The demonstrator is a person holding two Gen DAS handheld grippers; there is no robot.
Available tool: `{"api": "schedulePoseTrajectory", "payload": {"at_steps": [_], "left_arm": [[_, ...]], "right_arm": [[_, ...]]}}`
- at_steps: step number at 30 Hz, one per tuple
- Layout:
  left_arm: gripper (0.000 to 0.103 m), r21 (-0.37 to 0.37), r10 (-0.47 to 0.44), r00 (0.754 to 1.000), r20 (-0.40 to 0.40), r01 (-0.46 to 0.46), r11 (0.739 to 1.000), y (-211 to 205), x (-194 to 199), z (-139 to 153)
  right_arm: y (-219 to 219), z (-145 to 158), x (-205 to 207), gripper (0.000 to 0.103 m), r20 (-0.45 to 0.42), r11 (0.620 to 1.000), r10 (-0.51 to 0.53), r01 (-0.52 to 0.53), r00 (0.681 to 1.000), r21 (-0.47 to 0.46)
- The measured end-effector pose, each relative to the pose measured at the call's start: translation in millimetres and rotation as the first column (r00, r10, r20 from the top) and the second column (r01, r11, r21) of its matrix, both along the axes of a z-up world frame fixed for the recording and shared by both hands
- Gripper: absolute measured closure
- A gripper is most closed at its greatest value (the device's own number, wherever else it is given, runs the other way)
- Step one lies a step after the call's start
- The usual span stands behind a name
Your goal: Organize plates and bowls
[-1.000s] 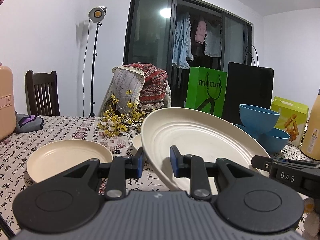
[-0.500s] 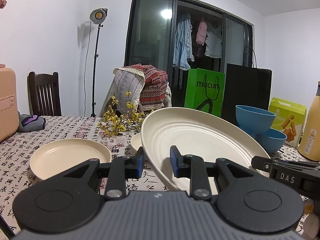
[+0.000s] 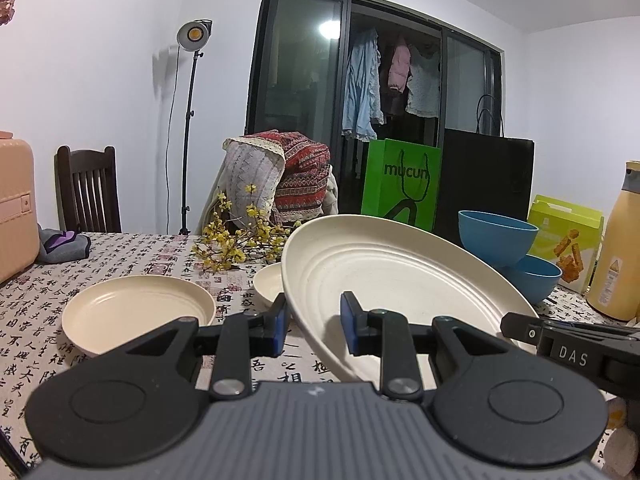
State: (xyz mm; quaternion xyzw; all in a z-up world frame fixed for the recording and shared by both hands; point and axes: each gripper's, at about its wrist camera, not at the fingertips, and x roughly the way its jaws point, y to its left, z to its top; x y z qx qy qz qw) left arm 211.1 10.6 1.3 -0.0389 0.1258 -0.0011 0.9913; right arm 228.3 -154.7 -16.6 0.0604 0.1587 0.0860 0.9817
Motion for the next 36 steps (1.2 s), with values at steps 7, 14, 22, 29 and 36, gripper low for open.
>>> {"api": "schedulePoseTrajectory", "payload": {"at_steps": [7,14,22,29,36], "left_arm": [[0.076,0.004,-0.009,1.0,0.0,0.009,1.0,-6.0,-9.6,-0.2],[0.076,-0.003,-0.009,1.0,0.001,0.009,1.0,-10.1,-18.7,0.0],[0.076,-0.011,-0.007,1.0,0.003,0.007,1.0,-13.9,-27.2,1.8],[0.076,-0.009,-0.01,1.0,0.004,0.01,1.0,-16.8,-32.0,2.0],[0.076,-0.009,-0.017,1.0,0.003,0.018,1.0,-24.3,-40.7,0.3]], "right_arm": [[-4.5,-0.7,-4.7,0.087,0.0,1.0,-0.001,0.001,1.0,0.002],[-11.6,-1.1,-11.7,0.087,0.003,1.0,-0.001,0.001,1.0,0.001],[-16.4,0.1,-19.6,0.087,0.007,1.0,0.0,0.0,1.0,-0.003],[-19.4,2.1,-27.5,0.087,0.014,1.0,-0.002,0.002,1.0,-0.005],[-25.4,1.7,-34.5,0.087,0.016,1.0,-0.007,0.007,1.0,-0.004]]}}
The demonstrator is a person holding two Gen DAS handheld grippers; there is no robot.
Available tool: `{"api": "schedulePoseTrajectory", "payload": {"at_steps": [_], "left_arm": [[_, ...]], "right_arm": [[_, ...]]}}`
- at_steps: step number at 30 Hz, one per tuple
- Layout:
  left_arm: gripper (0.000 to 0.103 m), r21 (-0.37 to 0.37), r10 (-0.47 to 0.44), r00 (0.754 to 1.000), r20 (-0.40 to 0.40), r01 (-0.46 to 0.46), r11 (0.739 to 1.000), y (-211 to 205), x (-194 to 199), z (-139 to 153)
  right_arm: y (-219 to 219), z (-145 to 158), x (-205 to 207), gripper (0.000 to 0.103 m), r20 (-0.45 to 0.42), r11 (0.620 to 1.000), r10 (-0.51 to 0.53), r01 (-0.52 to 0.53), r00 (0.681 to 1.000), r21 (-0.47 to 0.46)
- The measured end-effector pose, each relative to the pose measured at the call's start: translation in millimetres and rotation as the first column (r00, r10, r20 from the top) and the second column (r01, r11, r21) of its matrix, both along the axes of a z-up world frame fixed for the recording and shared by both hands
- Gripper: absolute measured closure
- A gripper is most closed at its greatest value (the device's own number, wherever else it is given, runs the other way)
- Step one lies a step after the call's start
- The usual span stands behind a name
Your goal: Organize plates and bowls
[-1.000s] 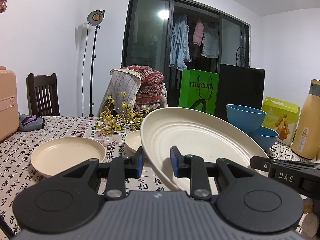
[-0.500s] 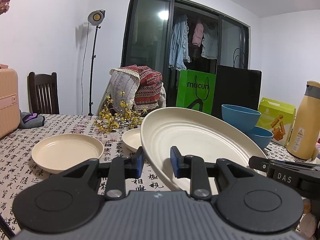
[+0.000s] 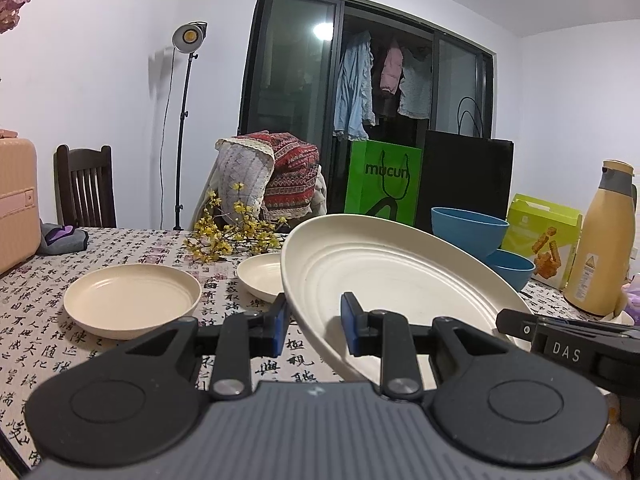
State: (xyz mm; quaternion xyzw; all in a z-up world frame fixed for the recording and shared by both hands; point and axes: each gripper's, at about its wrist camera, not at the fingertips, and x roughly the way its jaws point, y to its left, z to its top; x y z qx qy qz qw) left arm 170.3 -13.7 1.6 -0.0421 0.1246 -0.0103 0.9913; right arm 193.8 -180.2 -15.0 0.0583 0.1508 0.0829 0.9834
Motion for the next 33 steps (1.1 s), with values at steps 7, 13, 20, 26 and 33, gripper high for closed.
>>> {"api": "schedulePoseTrajectory", "payload": {"at_steps": [7,13,20,26,33], "left_arm": [[0.076,0.001,-0.009,1.0,-0.006,0.009,1.0,-5.9,-7.8,-3.5],[0.076,-0.002,-0.014,1.0,-0.01,0.014,1.0,-8.1,-10.8,-6.7],[0.076,-0.008,-0.016,1.0,-0.023,0.016,1.0,-11.3,-11.4,-11.9],[0.076,-0.006,-0.026,0.999,-0.034,0.026,1.0,-16.2,-9.9,-16.2],[0.076,-0.002,-0.039,0.998,-0.054,0.039,0.999,-20.6,-6.2,-23.8]], "right_arm": [[-7.6,-3.8,-10.3,0.087,-0.005,1.0,-0.009,0.009,1.0,0.003],[-11.9,-7.6,-15.1,0.087,-0.011,1.0,-0.015,0.015,1.0,0.002],[-14.9,-11.6,-16.1,0.087,-0.02,1.0,-0.019,0.019,1.0,-0.006],[-19.8,-16.6,-16.9,0.087,-0.028,1.0,-0.029,0.028,0.999,-0.009],[-23.6,-23.3,-16.1,0.087,-0.044,0.999,-0.042,0.041,0.998,-0.014]]}}
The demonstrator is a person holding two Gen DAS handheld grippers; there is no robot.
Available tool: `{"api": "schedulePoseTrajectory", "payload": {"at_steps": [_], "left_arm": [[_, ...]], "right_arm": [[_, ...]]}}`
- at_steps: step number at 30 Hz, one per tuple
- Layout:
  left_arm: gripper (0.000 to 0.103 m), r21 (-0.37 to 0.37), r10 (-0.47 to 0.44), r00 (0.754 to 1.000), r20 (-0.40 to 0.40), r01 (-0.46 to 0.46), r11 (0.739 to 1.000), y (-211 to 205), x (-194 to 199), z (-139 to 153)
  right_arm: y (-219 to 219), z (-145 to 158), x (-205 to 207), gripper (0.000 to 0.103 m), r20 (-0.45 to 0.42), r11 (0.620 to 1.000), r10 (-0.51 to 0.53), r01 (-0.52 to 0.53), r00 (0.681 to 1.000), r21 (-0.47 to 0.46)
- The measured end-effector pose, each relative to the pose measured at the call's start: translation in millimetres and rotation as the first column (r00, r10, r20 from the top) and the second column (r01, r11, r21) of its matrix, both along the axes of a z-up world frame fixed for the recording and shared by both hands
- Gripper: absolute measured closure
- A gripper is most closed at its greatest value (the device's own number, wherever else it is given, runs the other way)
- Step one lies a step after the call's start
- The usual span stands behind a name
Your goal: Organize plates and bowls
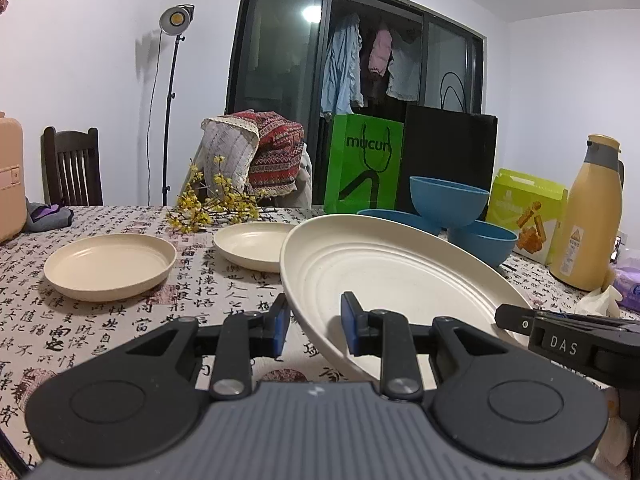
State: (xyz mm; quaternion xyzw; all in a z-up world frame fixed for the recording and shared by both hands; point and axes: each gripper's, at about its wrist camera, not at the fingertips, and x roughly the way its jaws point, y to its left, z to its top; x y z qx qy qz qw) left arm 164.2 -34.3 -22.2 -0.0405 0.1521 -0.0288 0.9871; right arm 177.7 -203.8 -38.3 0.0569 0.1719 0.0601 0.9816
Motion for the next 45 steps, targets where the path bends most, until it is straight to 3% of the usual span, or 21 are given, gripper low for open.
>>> {"api": "schedulePoseTrajectory", "payload": {"at_steps": [45], "left_arm": [[0.076,0.033,-0.036,0.993,-0.113,0.04,0.999,-21.3,25.6,-34.2]], "right_arm": [[-21.4,-36.5,19.5,0.087,-0.105,0.999,-0.035,0.034,0.994,-0.007]]}}
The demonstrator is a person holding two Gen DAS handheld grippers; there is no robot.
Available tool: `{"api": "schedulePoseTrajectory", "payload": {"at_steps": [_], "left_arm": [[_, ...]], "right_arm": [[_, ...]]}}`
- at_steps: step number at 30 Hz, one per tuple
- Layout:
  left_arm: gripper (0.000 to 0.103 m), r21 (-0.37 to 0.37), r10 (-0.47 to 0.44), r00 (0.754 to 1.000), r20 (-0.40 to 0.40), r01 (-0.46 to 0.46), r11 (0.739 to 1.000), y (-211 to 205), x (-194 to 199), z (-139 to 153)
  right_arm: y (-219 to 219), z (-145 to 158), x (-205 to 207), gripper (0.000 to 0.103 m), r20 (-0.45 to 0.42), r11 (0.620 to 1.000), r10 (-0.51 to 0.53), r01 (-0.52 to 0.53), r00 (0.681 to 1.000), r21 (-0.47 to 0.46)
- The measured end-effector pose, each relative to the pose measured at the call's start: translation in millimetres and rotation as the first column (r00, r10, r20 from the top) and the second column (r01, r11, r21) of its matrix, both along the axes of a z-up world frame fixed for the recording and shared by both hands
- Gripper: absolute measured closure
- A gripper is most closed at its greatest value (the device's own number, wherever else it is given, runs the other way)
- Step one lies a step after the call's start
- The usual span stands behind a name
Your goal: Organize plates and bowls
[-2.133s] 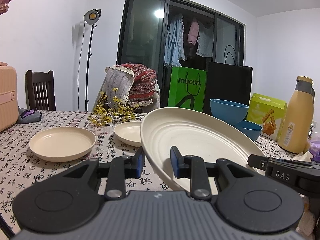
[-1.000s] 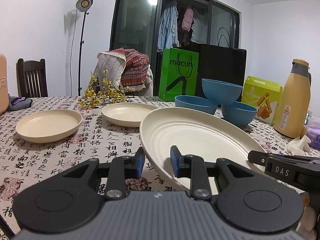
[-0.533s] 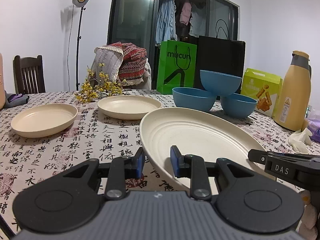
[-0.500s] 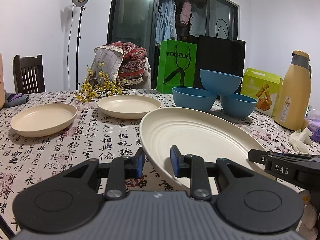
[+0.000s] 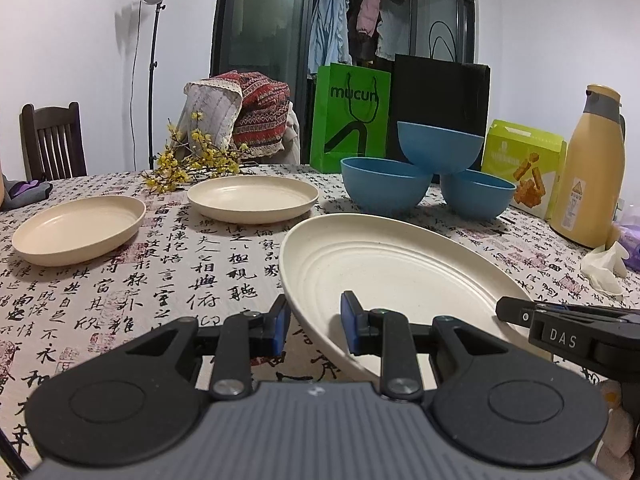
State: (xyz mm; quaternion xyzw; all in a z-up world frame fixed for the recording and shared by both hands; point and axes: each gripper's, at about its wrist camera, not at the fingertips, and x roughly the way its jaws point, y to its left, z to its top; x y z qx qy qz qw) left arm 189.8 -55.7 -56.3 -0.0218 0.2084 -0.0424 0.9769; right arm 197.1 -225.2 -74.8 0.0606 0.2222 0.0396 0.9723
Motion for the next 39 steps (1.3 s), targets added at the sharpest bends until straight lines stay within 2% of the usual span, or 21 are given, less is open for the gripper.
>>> {"api": "schedulePoseTrajectory", "payload": {"at_steps": [15,29,32,39], "left_arm": [[0.075,0.047,0.003,0.998,-0.06,0.0,0.999,-8.1,8.8,-4.1],[0.071,0.068,0.012,0.994,-0.107,-0.005,0.998,-10.3,15.0,-7.2],[0.066,0.066,0.011,0.994,-0.105,-0.004,0.998,-10.3,15.2,-6.7],[0.039,0.034,0.021,0.998,-0.066,-0.019,0.999,-3.6,8.9,-3.1]], "right_arm": [[-2.1,-10.4,4.4,0.087,-0.028,1.0,-0.008,0.008,1.0,-0.003],[0.2,-10.9,4.4,0.087,-0.012,0.999,-0.01,0.009,1.0,-0.036],[-0.9,-10.8,4.6,0.087,-0.014,1.0,-0.009,0.009,1.0,-0.027],[-3.0,-7.0,2.1,0.084,0.008,1.0,0.001,-0.001,1.0,-0.008]]}}
